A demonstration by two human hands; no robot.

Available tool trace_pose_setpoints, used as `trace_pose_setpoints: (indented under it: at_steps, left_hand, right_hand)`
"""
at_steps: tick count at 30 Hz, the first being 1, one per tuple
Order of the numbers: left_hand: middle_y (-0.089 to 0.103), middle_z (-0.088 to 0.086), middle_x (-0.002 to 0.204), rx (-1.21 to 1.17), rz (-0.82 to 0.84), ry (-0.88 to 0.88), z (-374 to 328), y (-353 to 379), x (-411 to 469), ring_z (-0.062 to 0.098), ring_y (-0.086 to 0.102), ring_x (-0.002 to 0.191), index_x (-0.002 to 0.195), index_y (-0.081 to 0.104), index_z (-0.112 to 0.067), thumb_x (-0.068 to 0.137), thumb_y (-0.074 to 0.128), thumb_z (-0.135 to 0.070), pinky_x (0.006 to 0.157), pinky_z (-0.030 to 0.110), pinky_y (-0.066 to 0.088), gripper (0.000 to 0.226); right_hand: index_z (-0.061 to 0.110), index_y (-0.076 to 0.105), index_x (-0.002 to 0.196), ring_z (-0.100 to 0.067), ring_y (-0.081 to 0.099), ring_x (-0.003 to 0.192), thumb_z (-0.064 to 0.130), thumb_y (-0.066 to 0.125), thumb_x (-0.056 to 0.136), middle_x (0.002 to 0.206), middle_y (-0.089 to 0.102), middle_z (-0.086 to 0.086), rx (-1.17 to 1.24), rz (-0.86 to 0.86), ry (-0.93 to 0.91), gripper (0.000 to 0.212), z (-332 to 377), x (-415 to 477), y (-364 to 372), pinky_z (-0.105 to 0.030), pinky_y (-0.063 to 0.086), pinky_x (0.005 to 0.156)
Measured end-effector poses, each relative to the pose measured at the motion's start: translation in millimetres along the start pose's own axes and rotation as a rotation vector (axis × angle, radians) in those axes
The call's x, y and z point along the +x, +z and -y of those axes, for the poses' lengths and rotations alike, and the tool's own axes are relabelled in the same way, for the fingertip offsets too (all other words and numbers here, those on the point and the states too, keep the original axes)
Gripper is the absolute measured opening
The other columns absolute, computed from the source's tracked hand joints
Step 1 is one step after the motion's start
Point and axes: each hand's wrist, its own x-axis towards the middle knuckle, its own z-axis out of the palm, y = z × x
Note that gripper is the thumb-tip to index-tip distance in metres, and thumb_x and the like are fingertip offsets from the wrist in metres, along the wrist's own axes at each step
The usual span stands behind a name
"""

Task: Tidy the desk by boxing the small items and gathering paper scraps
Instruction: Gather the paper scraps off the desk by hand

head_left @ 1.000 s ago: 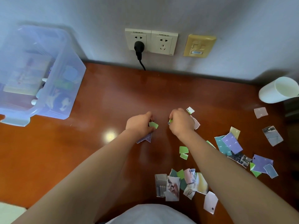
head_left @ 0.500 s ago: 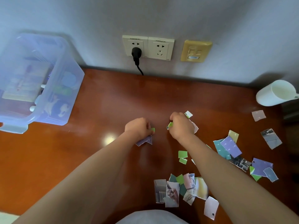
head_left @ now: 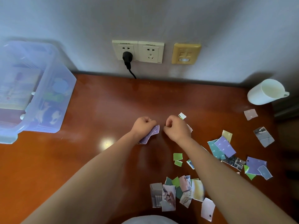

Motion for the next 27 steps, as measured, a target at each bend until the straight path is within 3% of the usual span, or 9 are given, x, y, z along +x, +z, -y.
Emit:
trace_pose_setpoints:
  at_steps: [2, 4, 8, 11, 13, 15, 19, 22, 27]
  left_hand:
    - [0.038, -0.001, 0.049, -0.077, 0.039, -0.002, -7, 6, 2, 0.019, 0.036, 0.056, 0.055, 0.035, -0.015, 0.07, 0.05, -0.019, 0.063, 0.028, 0.035, 0.022]
    - [0.036, -0.004, 0.044, -0.155, 0.047, -0.023, -15, 14, 5, 0.015, 0.036, 0.049, 0.054, 0.032, -0.017, 0.082, 0.047, -0.007, 0.068, 0.029, 0.042, 0.032]
    - [0.035, -0.007, 0.038, -0.18, 0.114, -0.024, -30, 33, 5, 0.008, 0.04, 0.036, 0.055, 0.033, -0.015, 0.089, 0.042, 0.002, 0.059, 0.02, 0.052, 0.039]
    - [0.038, -0.008, 0.039, -0.135, 0.125, -0.018, -31, 41, 13, 0.01, 0.037, 0.041, 0.052, 0.036, -0.018, 0.086, 0.041, 0.0, 0.058, 0.026, 0.039, 0.039]
    - [0.034, -0.006, 0.043, -0.096, 0.133, -0.01, -31, 48, 17, 0.012, 0.03, 0.046, 0.051, 0.032, -0.019, 0.084, 0.038, 0.0, 0.054, 0.029, 0.028, 0.038]
    - [0.038, -0.005, 0.051, -0.067, 0.123, 0.003, -30, 54, 20, 0.012, 0.035, 0.053, 0.056, 0.038, -0.017, 0.085, 0.038, 0.0, 0.057, 0.03, 0.033, 0.033]
    - [0.063, -0.004, 0.08, 0.193, 0.12, 0.064, -28, 57, 22, 0.016, 0.06, 0.081, 0.083, 0.059, -0.017, 0.091, 0.045, -0.015, 0.082, 0.033, 0.048, 0.016]
    - [0.063, -0.007, 0.082, 0.36, 0.099, 0.117, -29, 58, 21, 0.017, 0.062, 0.082, 0.096, 0.057, -0.024, 0.088, 0.052, -0.024, 0.078, 0.035, 0.049, 0.01]
    - [0.062, -0.007, 0.091, 0.543, 0.097, 0.176, -34, 63, 18, 0.018, 0.061, 0.083, 0.11, 0.05, -0.03, 0.08, 0.063, -0.031, 0.069, 0.03, 0.044, 0.033]
  right_hand:
    - [0.026, 0.047, 0.066, -0.024, 0.062, 0.07, 0.017, 0.057, 0.069, 0.074, 0.064, 0.005, 0.287, -0.063, 0.052, 0.014, -4, -2, -7, -0.037, 0.053, 0.067]
    - [0.023, 0.042, 0.065, -0.024, 0.062, 0.066, 0.004, 0.054, 0.073, 0.074, 0.063, 0.003, 0.539, -0.11, 0.099, 0.024, -7, -1, -17, -0.044, 0.057, 0.063]
    - [0.015, 0.045, 0.077, -0.017, 0.045, 0.058, -0.006, 0.045, 0.082, 0.068, 0.046, -0.004, 0.746, -0.087, 0.198, 0.021, -15, 8, -36, -0.028, 0.041, 0.05]
    - [0.015, 0.056, 0.091, -0.018, 0.051, 0.068, 0.009, 0.055, 0.086, 0.078, 0.055, -0.001, 0.571, -0.105, 0.179, 0.008, -25, 17, -37, -0.03, 0.043, 0.059]
    - [0.019, 0.059, 0.108, -0.016, 0.056, 0.081, 0.017, 0.061, 0.088, 0.097, 0.056, 0.002, 0.286, -0.151, 0.107, 0.02, -33, 21, -37, -0.033, 0.05, 0.073]
    - [0.024, 0.058, 0.117, -0.015, 0.056, 0.086, 0.022, 0.064, 0.089, 0.111, 0.049, 0.002, 0.113, -0.162, 0.076, 0.029, -38, 25, -37, -0.032, 0.052, 0.077]
    - [0.028, 0.06, 0.11, -0.019, 0.061, 0.088, 0.028, 0.069, 0.087, 0.117, 0.046, 0.003, 0.0, -0.17, 0.091, 0.025, -41, 32, -36, -0.031, 0.053, 0.071]
    - [0.027, 0.061, 0.104, -0.02, 0.061, 0.084, 0.028, 0.07, 0.087, 0.115, 0.047, 0.004, -0.029, -0.187, 0.096, 0.019, -40, 35, -36, -0.029, 0.047, 0.065]
    - [0.027, 0.062, 0.095, -0.02, 0.062, 0.081, 0.025, 0.068, 0.087, 0.11, 0.049, 0.004, -0.031, -0.164, 0.098, 0.01, -38, 37, -36, -0.033, 0.053, 0.069]
